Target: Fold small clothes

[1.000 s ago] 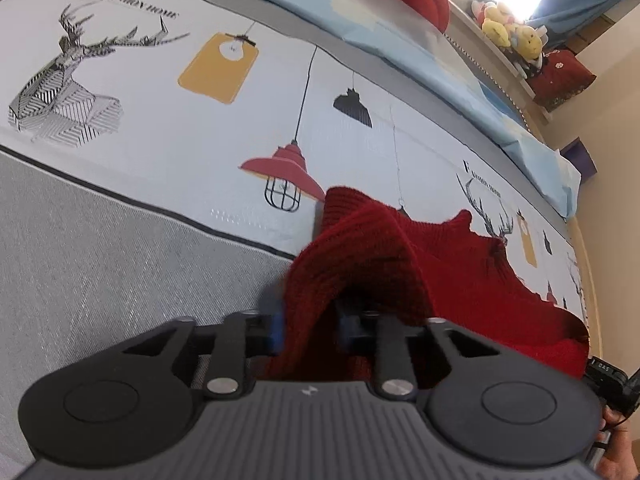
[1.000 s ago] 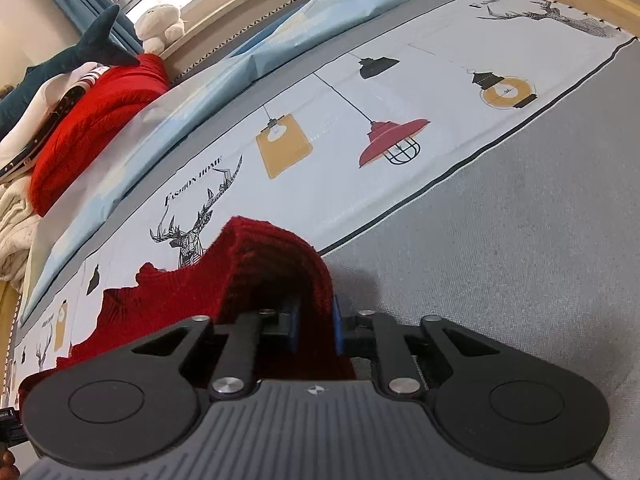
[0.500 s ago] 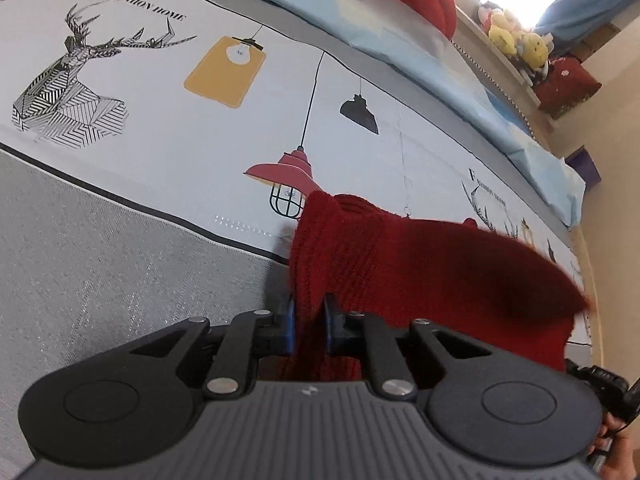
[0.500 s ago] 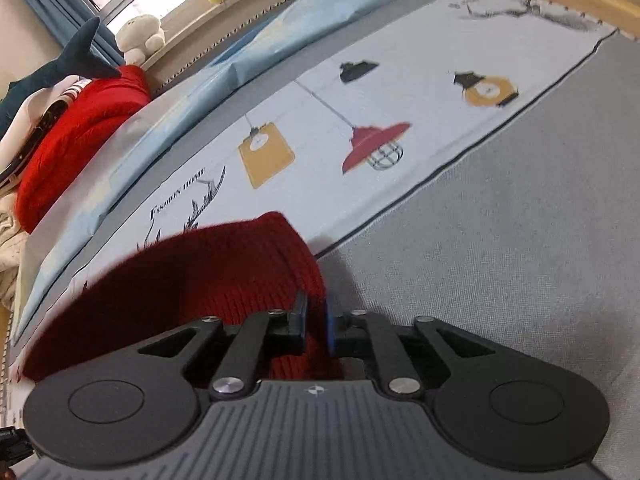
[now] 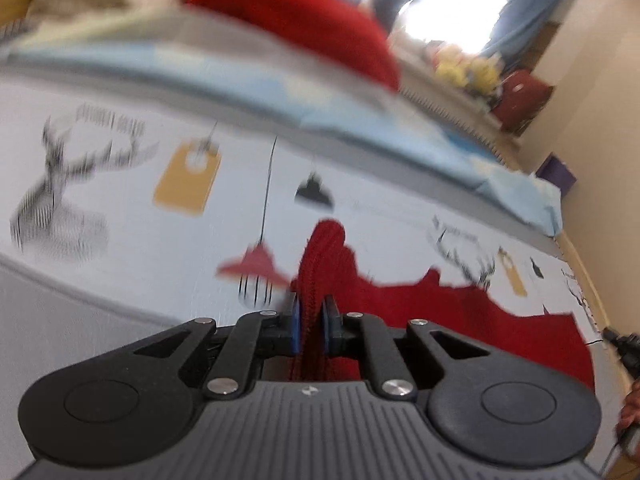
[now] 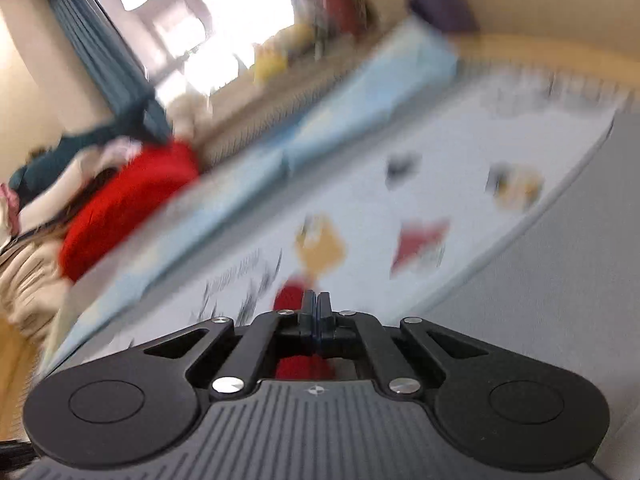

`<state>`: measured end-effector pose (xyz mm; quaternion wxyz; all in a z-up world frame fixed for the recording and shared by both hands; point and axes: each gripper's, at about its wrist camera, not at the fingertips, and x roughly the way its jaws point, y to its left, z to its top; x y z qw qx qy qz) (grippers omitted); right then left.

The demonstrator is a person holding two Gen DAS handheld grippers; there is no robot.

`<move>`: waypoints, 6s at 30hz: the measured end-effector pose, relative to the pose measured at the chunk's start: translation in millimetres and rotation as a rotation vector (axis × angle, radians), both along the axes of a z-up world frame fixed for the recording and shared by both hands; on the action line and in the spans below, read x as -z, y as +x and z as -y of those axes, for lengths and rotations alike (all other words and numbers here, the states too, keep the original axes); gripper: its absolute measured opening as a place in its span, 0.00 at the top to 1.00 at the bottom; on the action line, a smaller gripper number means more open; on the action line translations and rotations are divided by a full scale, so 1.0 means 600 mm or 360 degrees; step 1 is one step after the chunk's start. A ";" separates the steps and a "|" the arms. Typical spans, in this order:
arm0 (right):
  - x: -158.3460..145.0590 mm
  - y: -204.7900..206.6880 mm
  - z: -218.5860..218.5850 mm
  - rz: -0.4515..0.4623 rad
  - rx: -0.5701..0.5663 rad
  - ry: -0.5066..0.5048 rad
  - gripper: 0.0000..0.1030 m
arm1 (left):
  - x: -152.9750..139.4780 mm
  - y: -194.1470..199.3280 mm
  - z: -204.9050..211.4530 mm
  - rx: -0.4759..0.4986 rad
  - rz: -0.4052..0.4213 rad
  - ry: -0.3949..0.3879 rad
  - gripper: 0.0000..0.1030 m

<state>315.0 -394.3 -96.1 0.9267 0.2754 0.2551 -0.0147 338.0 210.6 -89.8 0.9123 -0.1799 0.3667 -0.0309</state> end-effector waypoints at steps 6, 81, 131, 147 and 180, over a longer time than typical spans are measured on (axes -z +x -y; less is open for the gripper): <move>0.026 0.006 0.028 -0.0194 0.0066 0.0078 0.97 | 0.020 0.007 0.022 -0.0026 -0.0144 0.0088 0.87; -0.015 -0.141 -0.038 -0.0634 -0.0130 -0.0272 0.74 | -0.025 -0.164 0.087 0.0301 -0.0471 0.0400 0.78; -0.076 -0.158 -0.459 -0.0235 -0.0864 -0.0639 0.65 | -0.128 -0.212 -0.035 -0.0068 -0.0337 0.0482 0.70; 0.035 -0.207 -0.785 -0.0179 -0.1721 -0.0972 0.51 | -0.129 -0.214 -0.104 -0.0152 -0.0352 0.0433 0.68; -0.148 -0.172 -0.131 -0.0378 -0.0240 -0.0218 0.82 | -0.197 -0.103 0.083 -0.0029 -0.0171 0.0187 0.67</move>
